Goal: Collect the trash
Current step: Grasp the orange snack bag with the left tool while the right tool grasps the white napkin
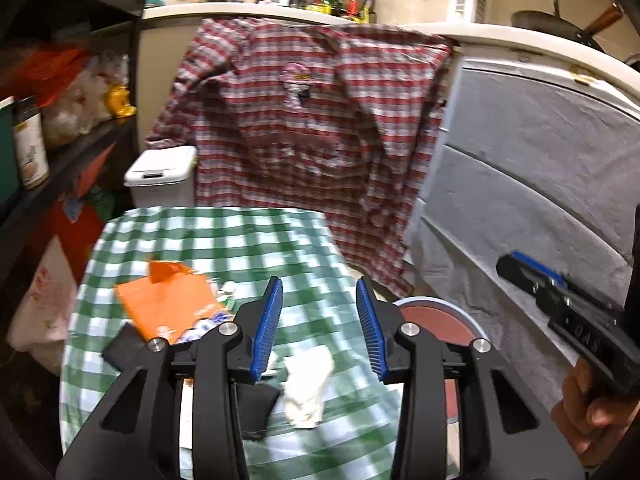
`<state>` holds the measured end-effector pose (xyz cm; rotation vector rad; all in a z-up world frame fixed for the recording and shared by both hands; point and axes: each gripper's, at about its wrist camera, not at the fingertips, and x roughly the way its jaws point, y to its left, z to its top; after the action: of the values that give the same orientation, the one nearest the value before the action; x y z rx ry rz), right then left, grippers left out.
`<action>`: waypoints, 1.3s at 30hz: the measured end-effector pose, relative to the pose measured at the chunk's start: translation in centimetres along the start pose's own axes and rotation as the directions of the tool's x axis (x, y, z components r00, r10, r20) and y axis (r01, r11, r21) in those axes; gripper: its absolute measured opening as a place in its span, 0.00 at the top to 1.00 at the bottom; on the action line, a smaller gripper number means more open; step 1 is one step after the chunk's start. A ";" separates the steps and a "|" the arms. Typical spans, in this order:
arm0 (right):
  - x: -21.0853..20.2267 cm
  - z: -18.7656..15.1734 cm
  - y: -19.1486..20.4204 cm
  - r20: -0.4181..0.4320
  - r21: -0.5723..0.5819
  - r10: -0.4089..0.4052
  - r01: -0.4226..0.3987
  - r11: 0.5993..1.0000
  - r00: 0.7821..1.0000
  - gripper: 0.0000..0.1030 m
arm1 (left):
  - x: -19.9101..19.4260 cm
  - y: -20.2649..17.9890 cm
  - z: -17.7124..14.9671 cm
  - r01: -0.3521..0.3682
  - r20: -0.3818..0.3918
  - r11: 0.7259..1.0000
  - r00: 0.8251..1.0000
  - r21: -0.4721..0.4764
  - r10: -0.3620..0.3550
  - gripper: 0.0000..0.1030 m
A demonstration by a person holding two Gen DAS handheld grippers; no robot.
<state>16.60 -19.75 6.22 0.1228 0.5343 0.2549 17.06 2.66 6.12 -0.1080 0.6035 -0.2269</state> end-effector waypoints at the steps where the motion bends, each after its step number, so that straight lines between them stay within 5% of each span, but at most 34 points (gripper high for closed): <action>1: 0.3 -0.3 0.7 -0.005 -0.009 0.007 -0.007 1.000 1.000 0.81 | -0.2 0.8 -0.1 -0.012 0.001 1.000 1.000 -0.007 0.012 0.64; 16: 6.9 -4.8 6.6 -0.158 -0.033 0.078 -0.085 0.996 0.984 0.77 | 0.3 10.3 -1.6 -0.145 -0.040 0.982 0.989 -0.124 0.141 0.65; 28: 12.9 -8.1 6.8 -0.314 0.004 0.059 -0.061 0.998 0.948 0.62 | 4.6 12.8 -4.1 -0.171 -0.153 0.969 0.978 -0.179 0.144 0.40; 39: 15.7 -9.9 6.9 -0.413 0.019 0.070 -0.068 0.997 0.908 0.57 | 8.0 13.6 -5.6 -0.152 -0.241 0.958 0.966 -0.243 0.092 0.39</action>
<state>23.10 -8.36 -8.68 0.0916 0.9546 0.3523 22.67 13.74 -5.09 -0.3004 0.8647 -0.0373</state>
